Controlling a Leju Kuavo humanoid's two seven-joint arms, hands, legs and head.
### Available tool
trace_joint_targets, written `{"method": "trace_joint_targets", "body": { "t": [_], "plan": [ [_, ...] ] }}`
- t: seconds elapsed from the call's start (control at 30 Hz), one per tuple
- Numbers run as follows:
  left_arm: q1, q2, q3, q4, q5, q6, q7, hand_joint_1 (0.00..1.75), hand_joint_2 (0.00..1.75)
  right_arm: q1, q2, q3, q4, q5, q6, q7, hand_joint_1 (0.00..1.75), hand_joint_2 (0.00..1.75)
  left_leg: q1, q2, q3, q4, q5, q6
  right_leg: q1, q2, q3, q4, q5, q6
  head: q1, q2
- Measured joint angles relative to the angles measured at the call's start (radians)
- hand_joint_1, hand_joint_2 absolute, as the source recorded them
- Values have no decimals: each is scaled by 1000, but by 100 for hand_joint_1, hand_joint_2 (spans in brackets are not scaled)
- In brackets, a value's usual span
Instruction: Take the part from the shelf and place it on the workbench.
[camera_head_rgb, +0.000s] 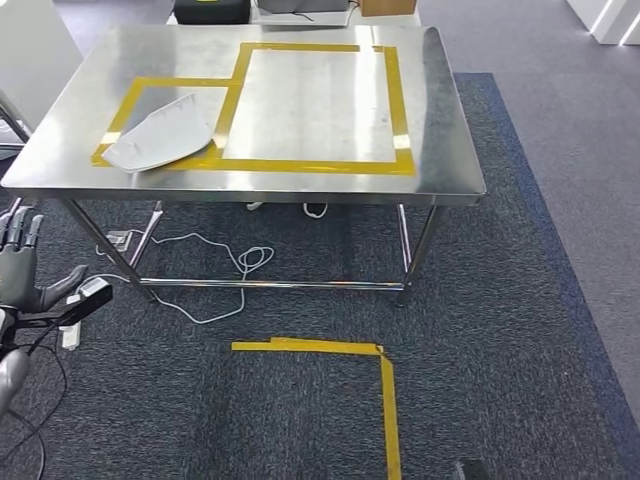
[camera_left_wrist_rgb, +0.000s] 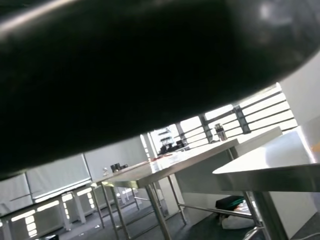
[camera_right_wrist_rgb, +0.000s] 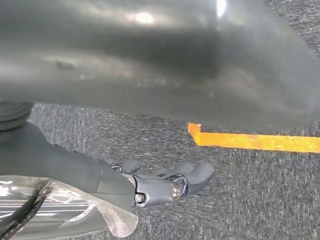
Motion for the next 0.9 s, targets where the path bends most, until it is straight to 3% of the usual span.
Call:
{"method": "trace_joint_targets", "body": {
  "t": [0.03,0.07,0.13,0.17,0.2,0.27,0.3,0.33,0.37,0.4,0.47,0.53,0.57,0.63,0.67,0.73,0.8,0.83,0.87,0.9],
  "plan": [
    [12,5,11,-11,3,0,-1,0,0,-2,1,1,0,1,-1,0,0,0,-1,0,-5,1,10,-5,1,2,32,-51,-11,-2,0,0],
    [23,10,22,-20,6,0,-2,0,0,-2,2,1,0,3,-1,0,0,0,-1,0,-9,0,20,-10,2,3,45,-75,-18,-4,-1,0],
    [48,20,41,-39,15,0,-8,0,0,-2,9,2,0,5,-1,1,0,0,1,-3,-17,0,27,-21,0,2,32,-83,-8,-15,-1,0],
    [61,24,51,-47,20,-1,-11,0,0,-2,11,2,1,7,-1,2,0,0,2,-4,-24,14,6,-26,-1,-1,24,-84,2,-24,-3,0],
    [71,28,60,-53,25,-1,-14,0,0,-2,14,2,1,8,-1,3,0,0,3,-5,-36,47,-33,-32,-3,-3,14,-86,13,-32,-5,0],
    [86,31,75,-64,31,-2,-17,0,0,-3,15,2,1,9,-2,4,0,0,7,-6,-65,171,-136,-42,-2,-8,-7,-84,34,-42,-8,0],
    [92,31,81,-68,33,-2,-18,0,0,-3,15,2,1,9,-3,4,0,0,8,-6,-76,237,-169,-46,0,-9,-21,-82,45,-44,-8,0],
    [99,31,85,-71,34,-2,-18,0,0,-4,15,2,1,9,-3,4,0,0,10,-6,-75,281,-177,-49,0,-11,-35,-79,54,-44,-8,0],
    [104,31,88,-74,35,-3,-18,0,0,-4,15,2,1,9,-3,4,0,0,10,-6,-60,292,-165,-50,0,-12,-50,-75,62,-43,-8,0],
    [106,32,91,-77,35,-3,-19,0,0,-4,16,2,1,9,-3,4,0,0,11,-5,-29,265,-139,-50,1,-13,-66,-69,69,-41,-8,0],
    [107,35,97,-85,35,-6,-23,0,0,-6,16,2,1,9,-3,4,0,0,12,-6,67,138,-105,-46,2,-14,-92,-55,80,-35,-9,0],
    [107,38,104,-94,35,-10,-30,0,0,-7,17,3,1,9,-3,4,0,0,9,-8,135,28,-113,-36,5,-13,-110,-45,92,-24,-8,0],
    [108,38,108,-96,35,-11,-32,0,0,-8,18,3,1,9,-3,4,0,0,6,-8,145,5,-120,-30,5,-13,-116,-43,100,-18,-8,0],
    [111,39,113,-98,35,-13,-35,0,0,-7,18,3,1,10,-4,4,0,0,5,-6,134,-3,-110,-14,4,-11,-126,-42,107,-5,-7,0],
    [112,39,115,-99,36,-13,-35,0,0,-5,18,3,1,11,-4,5,0,0,7,-5,125,-4,-101,-5,3,-10,-135,-32,91,1,-6,0],
    [114,39,119,-101,38,-14,-38,0,0,-4,18,5,1,12,-4,5,0,0,9,-1,104,-6,-81,10,2,-7,-167,46,8,9,-5,0],
    [117,39,124,-102,43,-14,-41,0,0,-5,19,7,1,13,-4,6,0,0,7,-1,78,-5,-60,16,2,-7,-201,176,-78,13,-5,0],
    [119,39,127,-102,46,-14,-43,0,0,-6,20,9,1,13,-4,6,0,0,6,-1,64,-4,-49,16,2,-7,-206,223,-90,13,-6,0],
    [122,39,130,-102,48,-15,-45,0,0,-7,20,10,2,14,-4,6,0,0,4,-2,51,-4,-39,16,2,-7,-196,240,-80,12,-6,0],
    [125,39,133,-102,49,-15,-47,0,0,-7,21,11,2,14,-4,6,0,0,2,-2,39,-3,-30,15,2,-6,-170,224,-54,9,-6,0]
  ]
}}
